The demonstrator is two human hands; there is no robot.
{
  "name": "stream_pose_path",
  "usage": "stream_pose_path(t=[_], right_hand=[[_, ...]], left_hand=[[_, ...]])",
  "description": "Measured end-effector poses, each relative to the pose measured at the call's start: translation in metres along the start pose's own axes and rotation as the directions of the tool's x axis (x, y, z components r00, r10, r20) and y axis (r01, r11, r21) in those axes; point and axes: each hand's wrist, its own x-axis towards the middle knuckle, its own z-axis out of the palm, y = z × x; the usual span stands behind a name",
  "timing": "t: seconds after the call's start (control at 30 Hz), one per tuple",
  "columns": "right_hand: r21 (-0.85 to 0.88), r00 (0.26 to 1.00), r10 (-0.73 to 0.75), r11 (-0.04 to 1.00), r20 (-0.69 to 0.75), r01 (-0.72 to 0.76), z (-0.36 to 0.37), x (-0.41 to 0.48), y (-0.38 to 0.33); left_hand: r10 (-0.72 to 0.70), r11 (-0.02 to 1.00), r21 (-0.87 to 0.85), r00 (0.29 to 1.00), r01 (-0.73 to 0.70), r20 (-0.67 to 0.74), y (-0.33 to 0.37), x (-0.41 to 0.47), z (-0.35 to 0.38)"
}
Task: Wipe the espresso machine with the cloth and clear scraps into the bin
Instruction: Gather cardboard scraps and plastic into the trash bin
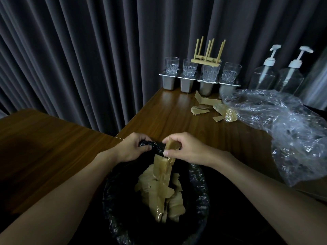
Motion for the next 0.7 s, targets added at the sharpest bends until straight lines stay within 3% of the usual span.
stream_pose_path(t=[0.13,0.33,0.47,0.53,0.7], right_hand=[[-0.051,0.995,-0.028,0.998,-0.101,0.023,-0.007,0.0,0.0],[-0.206,0.983,-0.01,0.977,0.185,0.048,-0.01,0.001,-0.008],[-0.306,0.975,0.031,0.951,0.219,0.039,-0.014,0.009,-0.007],[-0.366,0.982,0.0,0.928,0.19,0.071,-0.014,0.011,-0.002],[-0.237,0.991,-0.132,0.963,-0.008,0.126,-0.023,0.017,0.011]], left_hand=[[0.013,1.0,0.025,1.0,-0.013,0.003,0.006,0.0,-0.005],[-0.05,0.996,-0.069,0.999,0.049,-0.017,0.005,-0.001,-0.004],[-0.042,0.997,-0.062,0.999,0.041,-0.015,0.004,0.002,-0.003],[-0.034,0.999,-0.037,0.999,0.034,-0.004,0.005,0.004,-0.006],[-0.024,0.998,0.065,0.999,0.022,0.033,0.01,0.012,-0.012]])
